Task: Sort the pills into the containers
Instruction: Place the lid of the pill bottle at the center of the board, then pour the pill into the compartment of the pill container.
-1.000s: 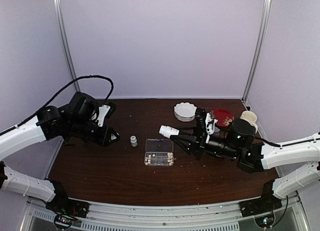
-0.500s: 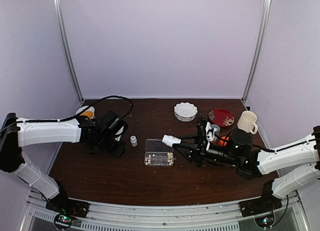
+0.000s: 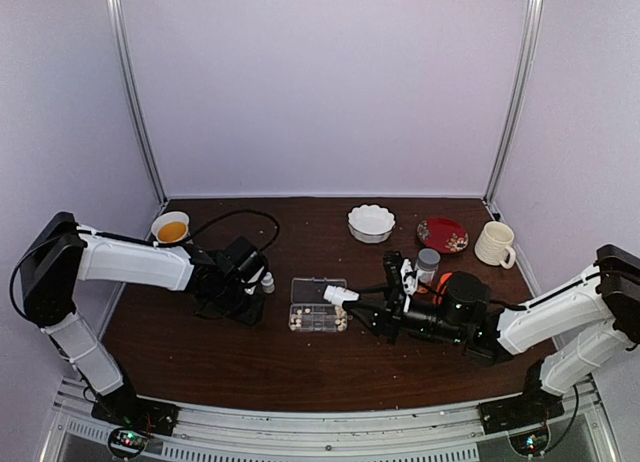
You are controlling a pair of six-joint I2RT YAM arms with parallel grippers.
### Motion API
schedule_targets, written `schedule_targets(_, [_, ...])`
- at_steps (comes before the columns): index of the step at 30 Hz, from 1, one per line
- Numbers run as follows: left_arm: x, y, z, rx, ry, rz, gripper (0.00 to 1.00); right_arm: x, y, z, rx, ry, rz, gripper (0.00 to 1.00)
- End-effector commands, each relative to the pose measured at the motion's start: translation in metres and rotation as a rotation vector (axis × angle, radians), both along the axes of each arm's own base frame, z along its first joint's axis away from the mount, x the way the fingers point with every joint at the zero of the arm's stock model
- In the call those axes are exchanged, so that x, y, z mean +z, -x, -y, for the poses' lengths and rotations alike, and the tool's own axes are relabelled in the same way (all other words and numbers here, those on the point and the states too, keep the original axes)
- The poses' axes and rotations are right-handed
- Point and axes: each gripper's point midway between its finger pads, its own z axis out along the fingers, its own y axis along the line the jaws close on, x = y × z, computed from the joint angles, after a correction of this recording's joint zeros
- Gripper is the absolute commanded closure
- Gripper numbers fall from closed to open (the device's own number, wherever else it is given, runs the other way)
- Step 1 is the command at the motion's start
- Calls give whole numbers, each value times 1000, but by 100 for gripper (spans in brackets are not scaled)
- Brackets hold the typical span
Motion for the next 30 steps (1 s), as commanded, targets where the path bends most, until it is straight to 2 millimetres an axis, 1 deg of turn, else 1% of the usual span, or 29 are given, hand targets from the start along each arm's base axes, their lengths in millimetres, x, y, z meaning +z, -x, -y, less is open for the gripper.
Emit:
schedule_targets(1, [-8,-2,11,15,63,0,100,1,-7,3,-22,-40,-2,86])
schedule_targets(4, [-14,-1,13,14,68,-13,98,-5,-10,3,-23,-47,-16,88])
schedule_targets(10, [-21,1,15,8,70,-32,97,-24,-17,0,-38,-17,-56,90])
schedule_targets(15, [-21,4,14,6,77,-37,74,-38,-20,0,-52,2,-100,91])
schedule_targets(18, [-15,3,13,10,89,-22,68,-48,-20,1,-57,8,-120,92])
schedule_targets(25, [8,2,15,-2,127,16,45,-60,-28,0,-82,29,-153,92])
schedule_targets(28, [18,1,15,-10,136,34,42,-67,-32,-1,-94,55,-170,92])
schedule_targets(30, [30,-2,18,-14,164,69,42,-71,-34,-2,-95,62,-178,92])
